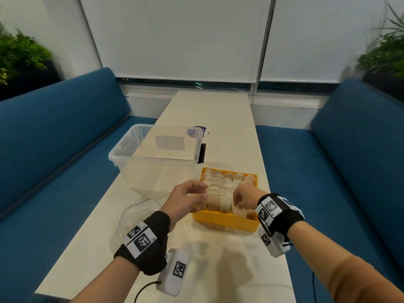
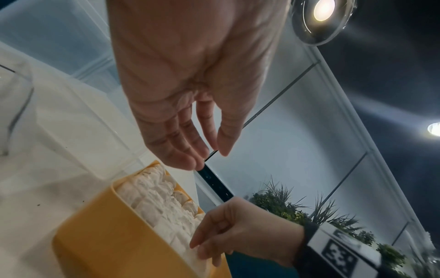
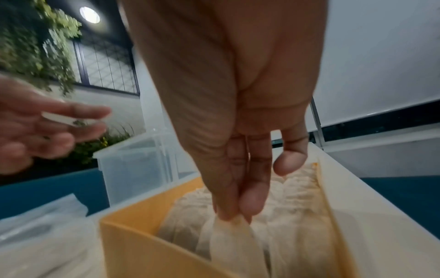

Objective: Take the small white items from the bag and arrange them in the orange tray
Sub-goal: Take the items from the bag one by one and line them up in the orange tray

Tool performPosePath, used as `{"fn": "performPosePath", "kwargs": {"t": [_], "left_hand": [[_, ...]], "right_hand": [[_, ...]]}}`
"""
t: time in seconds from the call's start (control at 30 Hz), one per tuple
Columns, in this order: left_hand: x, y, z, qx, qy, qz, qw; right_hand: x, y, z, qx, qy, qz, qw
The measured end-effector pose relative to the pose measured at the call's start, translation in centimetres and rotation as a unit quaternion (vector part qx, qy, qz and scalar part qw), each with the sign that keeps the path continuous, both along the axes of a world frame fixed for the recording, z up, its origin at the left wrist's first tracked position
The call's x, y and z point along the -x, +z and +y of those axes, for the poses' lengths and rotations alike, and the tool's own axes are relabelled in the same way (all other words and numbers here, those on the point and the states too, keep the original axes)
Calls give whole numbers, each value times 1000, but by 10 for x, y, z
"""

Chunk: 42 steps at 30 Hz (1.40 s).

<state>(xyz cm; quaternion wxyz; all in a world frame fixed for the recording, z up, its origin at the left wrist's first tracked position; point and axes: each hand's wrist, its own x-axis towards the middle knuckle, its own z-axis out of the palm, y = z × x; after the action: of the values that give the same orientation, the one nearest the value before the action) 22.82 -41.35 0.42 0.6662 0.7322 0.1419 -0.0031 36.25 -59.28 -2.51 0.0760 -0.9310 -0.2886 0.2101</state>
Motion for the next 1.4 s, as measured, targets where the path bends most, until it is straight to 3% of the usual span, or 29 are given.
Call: {"fn": "performPosePath", "kwargs": {"t": [0.23, 0.47, 0.67, 0.77, 0.83, 0.93, 1.0, 1.07, 1.13, 1.2, 1.33, 1.4], "left_hand": [[12, -2, 12, -8, 18, 10, 1000], [24, -3, 24, -5, 27, 18, 999], [42, -1, 54, -32, 49, 11, 998], [55, -1, 81, -94, 64, 4, 993], [63, -8, 103, -186, 78, 8, 979], [74, -29, 133, -369, 102, 53, 922], [81, -47, 146, -413, 107, 114, 897], [90, -63, 148, -392, 96, 200, 893], [98, -77, 145, -341, 64, 269, 899], [102, -84, 142, -290, 43, 272, 916], [109, -85, 139, -227, 18, 132, 965], [114, -88, 139, -224, 5, 93, 970]], "right_hand": [[-22, -15, 9, 8, -37, -67, 997], [-25, -18, 7, -8, -61, -58, 996], [-20, 13, 5, -108, -87, -82, 987], [3, 37, 16, -182, -75, -92, 976], [32, 50, 31, -228, -53, -81, 969], [80, 47, 63, -282, -5, -27, 959], [106, 23, 90, -287, 10, 20, 958], [128, -7, 115, -257, -5, 64, 964], [147, -33, 134, -222, -46, 111, 968], [160, -50, 146, -190, -80, 147, 967], [167, -66, 156, -177, -123, 154, 964], [167, -71, 159, -182, -140, 148, 962]]}}
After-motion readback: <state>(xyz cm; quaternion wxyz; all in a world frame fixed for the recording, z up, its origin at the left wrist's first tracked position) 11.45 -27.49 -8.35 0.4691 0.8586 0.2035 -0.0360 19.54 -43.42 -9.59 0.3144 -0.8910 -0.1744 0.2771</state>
